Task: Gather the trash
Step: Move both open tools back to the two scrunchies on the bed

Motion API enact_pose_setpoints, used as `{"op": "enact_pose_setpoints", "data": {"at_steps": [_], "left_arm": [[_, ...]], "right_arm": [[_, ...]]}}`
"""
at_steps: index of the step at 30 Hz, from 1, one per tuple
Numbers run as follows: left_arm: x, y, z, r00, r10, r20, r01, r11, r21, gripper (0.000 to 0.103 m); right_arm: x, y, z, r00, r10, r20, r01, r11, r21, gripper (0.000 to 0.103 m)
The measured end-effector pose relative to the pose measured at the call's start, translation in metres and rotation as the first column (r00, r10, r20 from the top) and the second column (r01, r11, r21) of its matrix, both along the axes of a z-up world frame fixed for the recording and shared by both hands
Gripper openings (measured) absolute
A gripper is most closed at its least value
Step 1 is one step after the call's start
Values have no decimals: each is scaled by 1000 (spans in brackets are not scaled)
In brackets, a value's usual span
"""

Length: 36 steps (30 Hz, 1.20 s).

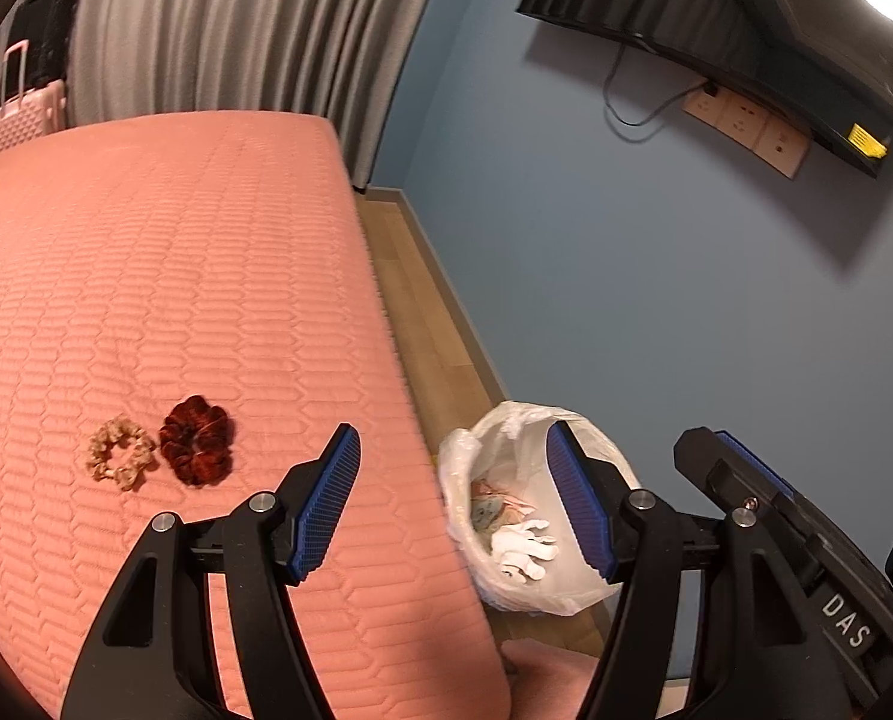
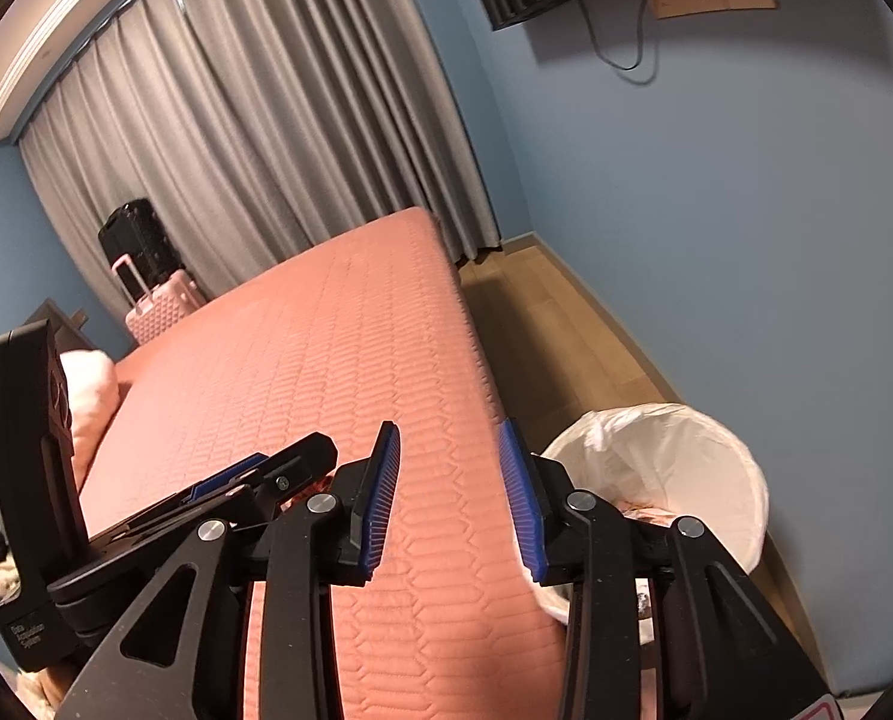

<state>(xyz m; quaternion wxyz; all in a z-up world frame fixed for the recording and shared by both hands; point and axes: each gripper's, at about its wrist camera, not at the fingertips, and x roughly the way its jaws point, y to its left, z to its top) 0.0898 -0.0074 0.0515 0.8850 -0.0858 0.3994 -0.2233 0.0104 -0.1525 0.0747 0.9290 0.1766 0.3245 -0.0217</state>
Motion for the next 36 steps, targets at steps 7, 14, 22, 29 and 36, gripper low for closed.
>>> {"op": "enact_pose_setpoints", "data": {"at_steps": [7, 14, 22, 29, 36], "left_arm": [[8, 38, -10, 998, 65, -16, -65, 998, -5, 62], [18, 82, -26, 989, 136, -53, -137, 990, -13, 62], [36, 144, -61, 962, 243, -126, -244, 970, 5, 62], [57, 194, -103, 922, 340, -188, -333, 941, 69, 62], [85, 223, -144, 884, 390, -257, -375, 921, 105, 62]], "right_arm": [[17, 33, -6, 998, 61, -27, -62, 998, -19, 39], [37, 72, -19, 991, 118, -68, -120, 992, -27, 40], [66, 117, -46, 973, 188, -132, -193, 981, -32, 45], [103, 149, -91, 945, 230, -231, -231, 973, 25, 45], [148, 174, -137, 915, 243, -323, -247, 969, 30, 45]]}}
